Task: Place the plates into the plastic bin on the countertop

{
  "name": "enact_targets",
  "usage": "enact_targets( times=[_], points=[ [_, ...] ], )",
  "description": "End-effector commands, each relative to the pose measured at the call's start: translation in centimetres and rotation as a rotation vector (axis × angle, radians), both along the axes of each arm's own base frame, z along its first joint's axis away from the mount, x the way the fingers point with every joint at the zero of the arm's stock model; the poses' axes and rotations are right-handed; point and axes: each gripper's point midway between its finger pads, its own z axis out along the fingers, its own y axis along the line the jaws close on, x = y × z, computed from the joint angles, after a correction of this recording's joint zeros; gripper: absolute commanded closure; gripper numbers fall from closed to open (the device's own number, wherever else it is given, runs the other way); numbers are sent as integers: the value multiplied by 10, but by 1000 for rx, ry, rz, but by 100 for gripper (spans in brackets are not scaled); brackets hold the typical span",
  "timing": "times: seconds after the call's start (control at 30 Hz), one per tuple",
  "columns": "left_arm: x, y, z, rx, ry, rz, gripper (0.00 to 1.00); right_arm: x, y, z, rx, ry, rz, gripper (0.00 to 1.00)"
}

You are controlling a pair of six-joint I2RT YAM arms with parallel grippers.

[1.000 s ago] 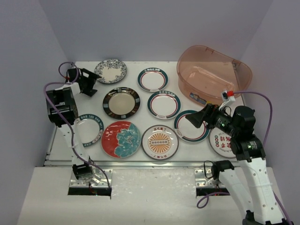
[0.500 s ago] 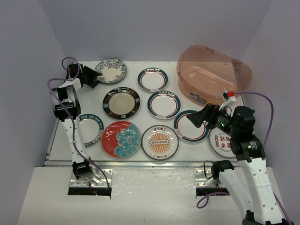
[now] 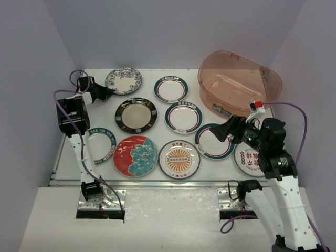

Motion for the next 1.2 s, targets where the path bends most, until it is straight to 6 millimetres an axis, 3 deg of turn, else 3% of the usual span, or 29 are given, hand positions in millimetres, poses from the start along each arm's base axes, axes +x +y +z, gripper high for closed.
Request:
enact_targets(
  times=[0.0, 0.07, 0.13, 0.27, 0.37, 0.47, 0.57, 0.6, 0.67, 0.73, 0.8, 0.97, 1.1, 1.17],
  points=[
    [20, -9, 184, 4, -472, -17, 100, 12, 5, 18, 8, -65, 27, 1],
    [13, -15, 237, 16, -597, -36, 100, 16, 11, 16, 23, -54, 53, 1],
    [3, -24, 277, 20, -680, -70, 100, 23, 15, 18, 33, -60, 75, 1],
    [-22, -51, 304, 2, -672, -146, 100, 41, 27, 31, 58, -63, 137, 1],
    [-66, -98, 306, -24, -608, -228, 100, 66, 43, 52, 108, -48, 214, 1],
    [-98, -146, 283, -55, -547, -315, 100, 101, 58, 71, 155, -22, 285, 1],
    [-131, -200, 286, -65, -565, -463, 100, 133, 73, 98, 189, -15, 375, 1],
    [-146, -224, 282, -88, -556, -534, 100, 148, 76, 83, 186, 35, 376, 1],
    [-167, -247, 282, -103, -565, -599, 100, 164, 75, 85, 160, 41, 352, 1],
    [-182, -259, 289, -109, -589, -636, 100, 183, 69, 61, 109, 95, 302, 1],
    [-200, -267, 300, -113, -619, -664, 100, 190, 65, 46, 75, 125, 276, 2],
    [-227, -280, 314, -107, -664, -711, 100, 167, 70, 21, 89, 179, 350, 22],
    [-232, -281, 310, -96, -659, -730, 100, 160, 56, 13, 3, 168, 283, 9],
    [-234, -282, 305, -101, -650, -741, 100, 161, 48, 10, -25, 169, 247, 7]
  ],
)
